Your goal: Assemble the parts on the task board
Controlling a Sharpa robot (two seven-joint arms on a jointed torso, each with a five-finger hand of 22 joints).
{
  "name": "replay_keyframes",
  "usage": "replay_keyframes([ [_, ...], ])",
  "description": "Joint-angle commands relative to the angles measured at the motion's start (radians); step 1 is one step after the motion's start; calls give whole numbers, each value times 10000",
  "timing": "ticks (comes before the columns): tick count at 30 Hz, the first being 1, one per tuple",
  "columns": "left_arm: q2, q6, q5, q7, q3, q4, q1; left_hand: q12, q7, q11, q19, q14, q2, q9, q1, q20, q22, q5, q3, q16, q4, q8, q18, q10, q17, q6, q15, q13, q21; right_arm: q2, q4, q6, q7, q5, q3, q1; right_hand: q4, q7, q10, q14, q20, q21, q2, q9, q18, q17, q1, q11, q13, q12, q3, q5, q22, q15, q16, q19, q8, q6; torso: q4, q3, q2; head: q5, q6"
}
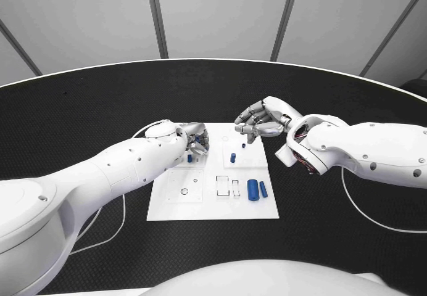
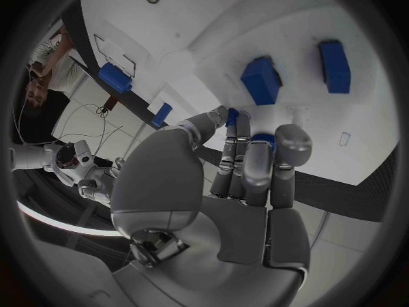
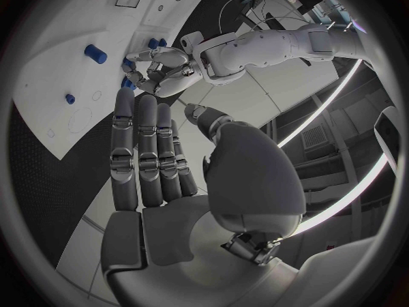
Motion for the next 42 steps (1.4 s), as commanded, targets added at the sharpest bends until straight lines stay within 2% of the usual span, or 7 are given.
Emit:
replay_keyframes([
  [1, 8, 77, -6, -34, 0, -34, 0, -101, 32, 1, 71, 43, 63, -26, 287, 15, 14, 42, 410, -7, -341, -111, -192, 134, 88, 108, -46, -4982, 60, -1, 4, -3, -1, 0, 0, 0, -3, -19, -69, -23, 12, 21, 3, 14, 26, 12, 115, -15, 12, 36, 61, 38, -10, -14, -43, 22, 53, -14, -3, 0, -9, -11, -3],
  [10, 27, 112, -21, -20, 1, -92, -1, -297, 52, -4, 115, 64, 54, -3, 380, 18, 158, 49, 767, 20, -529, -210, -215, 446, 134, 236, -54, -5016, 183, -19, 23, -15, -4, 0, 0, 0, -3, -19, -69, -23, 12, 21, 3, 14, 26, 12, 115, -15, 12, 36, 61, 38, -10, -14, -43, 22, 53, -14, 8, -8, -4, -51, -3],
  [28, -131, -474, 142, 287, 6, 60, 8, -490, 130, 33, 176, 134, 9, -1, 349, 16, 304, 65, 927, 73, -587, -312, -240, 578, 326, 258, -33, -5038, 292, -38, 33, -37, 7, 0, 0, 0, -3, -19, -69, -23, 12, 21, 3, 14, 26, 12, 115, -15, 12, 36, 61, 38, -10, -14, -43, 22, 53, -14, 25, -15, -20, -69, 16],
  [42, -250, -642, 447, 371, 11, 206, 59, -533, 140, 40, 184, 140, 8, -1, 360, 19, 327, 72, 971, 77, -606, -335, -243, 600, 338, 260, -27, -5042, 311, -37, 19, -40, 16, 0, 0, 0, -3, -19, -69, -23, 12, 21, 3, 14, 26, 12, 115, -15, 12, 36, 61, 38, -10, -14, -43, 22, 53, -14, 12, -1, -18, -46, 60],
])
